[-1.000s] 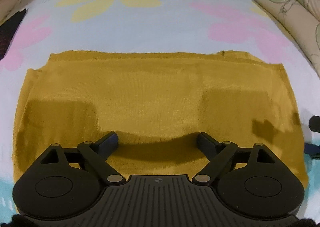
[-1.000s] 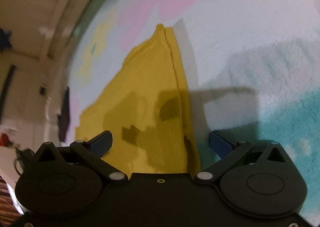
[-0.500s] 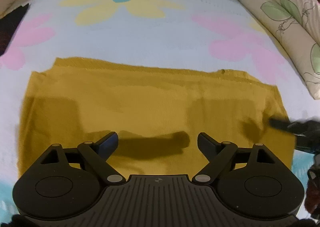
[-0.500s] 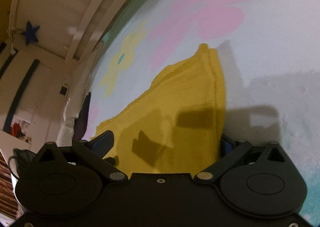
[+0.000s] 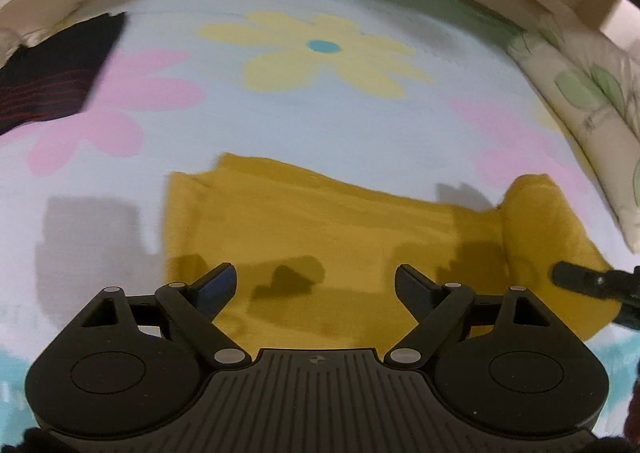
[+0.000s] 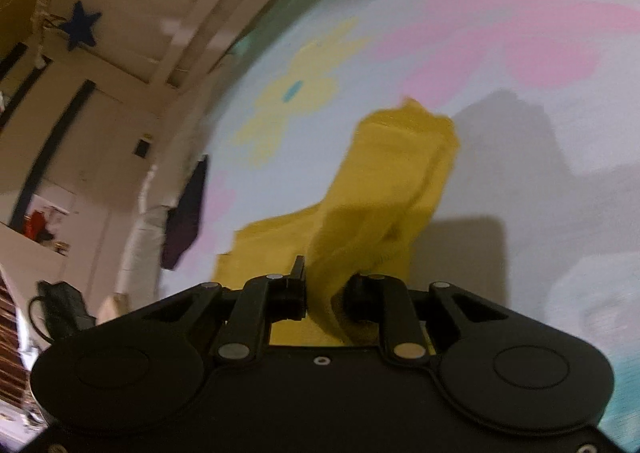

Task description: Fold small clothes

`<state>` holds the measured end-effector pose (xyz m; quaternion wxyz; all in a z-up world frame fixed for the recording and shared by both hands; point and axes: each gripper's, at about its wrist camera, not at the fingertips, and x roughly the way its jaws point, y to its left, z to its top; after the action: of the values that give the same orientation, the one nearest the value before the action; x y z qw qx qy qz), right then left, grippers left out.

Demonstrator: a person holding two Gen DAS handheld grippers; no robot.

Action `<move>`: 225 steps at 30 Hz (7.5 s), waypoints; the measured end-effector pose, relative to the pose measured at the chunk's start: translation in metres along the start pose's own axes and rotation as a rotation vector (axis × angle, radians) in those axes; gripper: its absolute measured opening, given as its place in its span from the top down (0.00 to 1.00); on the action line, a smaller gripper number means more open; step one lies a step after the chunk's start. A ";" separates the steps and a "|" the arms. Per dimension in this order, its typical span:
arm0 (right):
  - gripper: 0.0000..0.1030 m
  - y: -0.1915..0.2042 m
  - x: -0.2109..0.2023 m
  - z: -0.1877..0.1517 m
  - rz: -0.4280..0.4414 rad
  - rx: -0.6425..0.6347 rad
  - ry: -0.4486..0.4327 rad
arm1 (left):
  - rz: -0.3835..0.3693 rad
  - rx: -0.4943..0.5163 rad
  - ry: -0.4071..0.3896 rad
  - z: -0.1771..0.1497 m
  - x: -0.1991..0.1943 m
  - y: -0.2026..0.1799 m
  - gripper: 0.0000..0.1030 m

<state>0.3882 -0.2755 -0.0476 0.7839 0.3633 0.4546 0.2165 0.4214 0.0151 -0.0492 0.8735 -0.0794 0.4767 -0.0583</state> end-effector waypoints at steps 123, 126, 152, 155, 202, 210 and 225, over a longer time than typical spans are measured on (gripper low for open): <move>0.16 0.060 -0.010 -0.043 0.039 -0.312 0.053 | -0.188 -0.078 -0.015 -0.020 -0.005 0.062 0.86; 0.16 0.058 -0.011 -0.043 0.028 -0.307 0.051 | -0.146 -0.059 -0.069 -0.021 -0.014 0.062 0.90; 0.09 0.032 0.052 -0.031 -0.379 -0.420 0.023 | 0.062 0.142 -0.097 -0.029 -0.002 0.055 0.81; 0.06 0.036 0.056 -0.030 -0.407 -0.461 0.021 | 0.135 0.157 -0.191 -0.019 -0.018 0.046 0.81; 0.00 0.009 0.062 -0.012 0.038 -0.189 0.080 | -0.222 -0.019 0.000 -0.045 0.010 0.070 0.01; 0.60 0.016 0.078 -0.014 0.051 -0.194 0.097 | -0.177 0.018 -0.067 -0.046 0.005 0.055 0.65; 0.63 0.088 -0.019 -0.035 0.029 -0.358 0.026 | -0.221 0.098 -0.133 -0.072 -0.107 -0.004 0.76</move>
<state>0.3474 -0.2185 0.0185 0.8269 0.2216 0.4135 0.3101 0.3029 0.0237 0.0010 0.8942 -0.0923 0.4028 -0.1719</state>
